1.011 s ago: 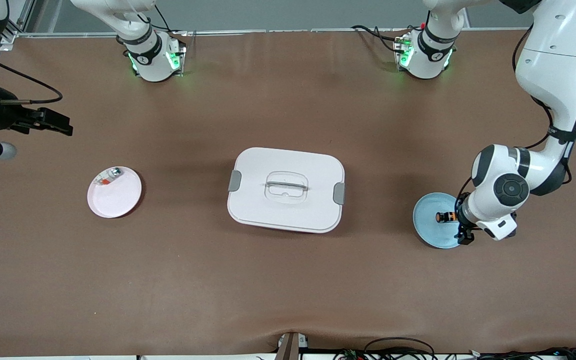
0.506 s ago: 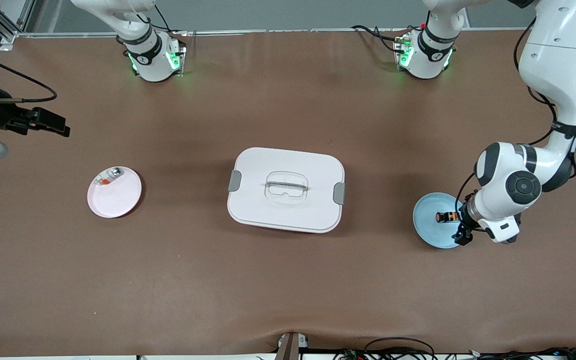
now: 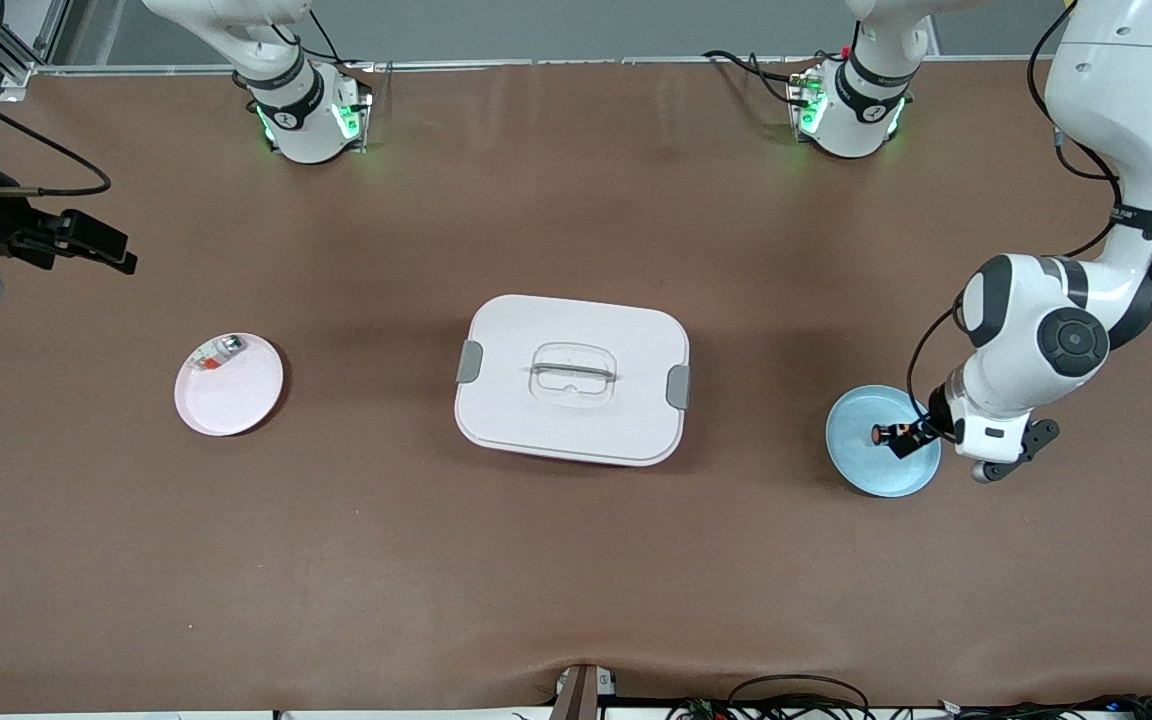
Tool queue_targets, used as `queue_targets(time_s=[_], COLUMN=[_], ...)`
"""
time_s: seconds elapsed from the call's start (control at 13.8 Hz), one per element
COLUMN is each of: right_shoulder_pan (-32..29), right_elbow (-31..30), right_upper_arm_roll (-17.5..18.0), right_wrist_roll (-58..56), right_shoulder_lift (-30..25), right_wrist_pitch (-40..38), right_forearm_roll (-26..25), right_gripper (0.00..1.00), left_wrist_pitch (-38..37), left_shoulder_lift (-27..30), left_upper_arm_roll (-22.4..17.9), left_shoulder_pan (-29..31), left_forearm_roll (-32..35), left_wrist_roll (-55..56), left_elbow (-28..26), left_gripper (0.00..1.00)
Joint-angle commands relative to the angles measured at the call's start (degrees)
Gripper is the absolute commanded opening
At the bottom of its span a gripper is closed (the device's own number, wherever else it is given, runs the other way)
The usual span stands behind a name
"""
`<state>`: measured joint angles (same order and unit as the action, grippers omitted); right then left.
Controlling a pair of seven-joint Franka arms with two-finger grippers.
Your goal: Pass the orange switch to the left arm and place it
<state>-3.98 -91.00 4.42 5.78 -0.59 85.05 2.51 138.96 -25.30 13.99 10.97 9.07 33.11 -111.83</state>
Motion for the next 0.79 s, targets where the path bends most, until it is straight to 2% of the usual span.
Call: queue_targets(time_s=[0.0,0.22,0.72], right_shoulder_pan=[-0.76,-0.68,1.87], right_elbow=[-2.60,-2.52,-2.17], right_upper_arm_roll=[0.41,0.50,0.85], right_wrist_roll=[0.11,0.81,4.50], right_shoulder_lift=[-2.39,-2.57,-2.57], right_wrist_pitch=[1.69,2.66,2.75], right_forearm_roll=[1.10,1.10,1.01], right_gripper=[1.00,1.00,1.00], left_wrist_pitch=[1.14,1.05,0.61], left_shoulder_lift=[3.41,5.95,12.81], left_upper_arm_roll=[-0.72,-0.98,-1.16], left_shoulder_pan=[-1.12,-2.09,-1.83], left_forearm_roll=[-2.56,-5.28,-5.38], left_wrist_roll=[-11.20,-21.58,-22.39], left_elbow=[-3.48,-5.50,-6.03], left_gripper=[1.00,1.00,1.00])
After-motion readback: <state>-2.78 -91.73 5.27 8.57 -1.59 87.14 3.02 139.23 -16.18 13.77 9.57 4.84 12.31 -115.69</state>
